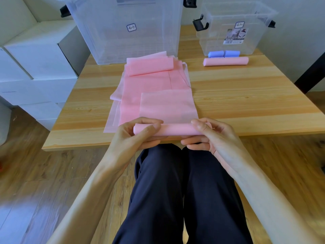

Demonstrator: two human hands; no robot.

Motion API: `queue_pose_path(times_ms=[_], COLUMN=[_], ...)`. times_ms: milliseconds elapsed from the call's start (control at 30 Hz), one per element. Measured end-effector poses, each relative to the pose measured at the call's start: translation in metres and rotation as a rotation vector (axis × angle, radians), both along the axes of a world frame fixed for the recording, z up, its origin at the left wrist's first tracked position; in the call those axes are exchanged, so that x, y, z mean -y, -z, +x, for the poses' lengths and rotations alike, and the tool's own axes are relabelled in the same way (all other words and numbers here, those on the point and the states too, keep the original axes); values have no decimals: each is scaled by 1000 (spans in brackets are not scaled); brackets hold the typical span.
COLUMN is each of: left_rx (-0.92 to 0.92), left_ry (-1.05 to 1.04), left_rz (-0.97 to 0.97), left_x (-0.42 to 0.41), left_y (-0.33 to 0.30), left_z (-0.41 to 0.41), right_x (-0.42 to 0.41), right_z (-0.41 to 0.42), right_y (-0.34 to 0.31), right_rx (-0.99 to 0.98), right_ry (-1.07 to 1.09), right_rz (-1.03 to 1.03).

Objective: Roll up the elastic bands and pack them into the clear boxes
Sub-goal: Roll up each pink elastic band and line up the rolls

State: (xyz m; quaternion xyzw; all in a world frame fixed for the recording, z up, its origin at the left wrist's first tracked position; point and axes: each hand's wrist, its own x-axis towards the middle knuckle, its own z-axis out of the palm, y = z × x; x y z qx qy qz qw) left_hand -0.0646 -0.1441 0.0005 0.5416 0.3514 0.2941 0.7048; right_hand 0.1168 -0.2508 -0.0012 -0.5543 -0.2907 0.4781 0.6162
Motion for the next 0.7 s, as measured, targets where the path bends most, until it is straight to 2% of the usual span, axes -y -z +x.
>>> queue_pose_path(times_ms=[300, 500, 700], left_rx=[32, -27, -6], left_ry=[-20, -52, -9], left_rz=[-2, 21, 25], left_x=[0, 0, 1], left_y=[1, 1, 0], left_z=[0, 2, 0], right_x=[1, 1, 1], right_z=[0, 1, -2], right_y=[-2, 1, 1], right_rx=[25, 0, 19], right_ry=[-13, -7, 32], right_rz=[-12, 9, -30])
